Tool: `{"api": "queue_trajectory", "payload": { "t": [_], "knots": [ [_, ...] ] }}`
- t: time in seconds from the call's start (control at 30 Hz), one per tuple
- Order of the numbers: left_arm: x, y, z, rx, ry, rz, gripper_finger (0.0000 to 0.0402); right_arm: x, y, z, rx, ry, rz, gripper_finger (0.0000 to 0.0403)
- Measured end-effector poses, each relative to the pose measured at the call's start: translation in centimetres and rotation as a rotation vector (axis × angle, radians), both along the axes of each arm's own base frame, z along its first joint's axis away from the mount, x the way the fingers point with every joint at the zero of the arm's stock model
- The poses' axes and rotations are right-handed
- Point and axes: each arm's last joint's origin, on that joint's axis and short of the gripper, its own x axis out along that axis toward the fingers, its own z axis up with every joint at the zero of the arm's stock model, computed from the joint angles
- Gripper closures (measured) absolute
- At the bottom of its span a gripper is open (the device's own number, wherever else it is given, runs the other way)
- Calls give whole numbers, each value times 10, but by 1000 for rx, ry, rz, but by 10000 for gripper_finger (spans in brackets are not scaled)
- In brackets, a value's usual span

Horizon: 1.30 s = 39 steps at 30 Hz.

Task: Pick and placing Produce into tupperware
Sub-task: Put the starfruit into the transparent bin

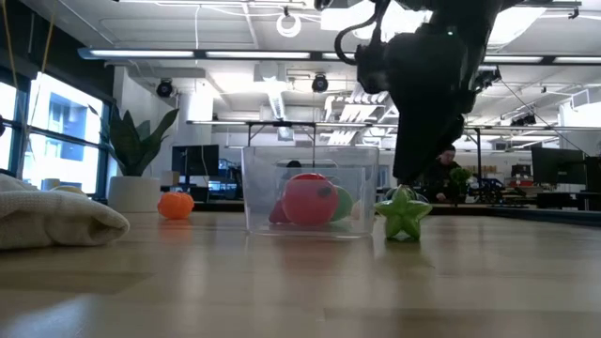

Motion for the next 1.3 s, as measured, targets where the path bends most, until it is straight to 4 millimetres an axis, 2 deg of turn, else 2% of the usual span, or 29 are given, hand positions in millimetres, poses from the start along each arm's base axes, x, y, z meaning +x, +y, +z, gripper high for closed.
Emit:
{"api": "queue_trajectory", "payload": {
  "t": [0.2, 0.43, 0.8, 1.07, 1.3],
  "knots": [
    [0, 0, 0, 0, 0, 0, 289, 6, -1, 0, -30, -47, 44, 231],
    [0, 0, 0, 0, 0, 0, 289, 10, -2, -13, -16, 0, 94, 231],
    [0, 0, 0, 0, 0, 0, 289, -2, 19, -18, 11, 83, 166, 231],
    [0, 0, 0, 0, 0, 0, 289, -10, 34, -17, 27, 106, 151, 231],
    [0, 0, 0, 0, 0, 0, 289, -5, 40, -5, 61, 106, 89, 231]
  ]
}}
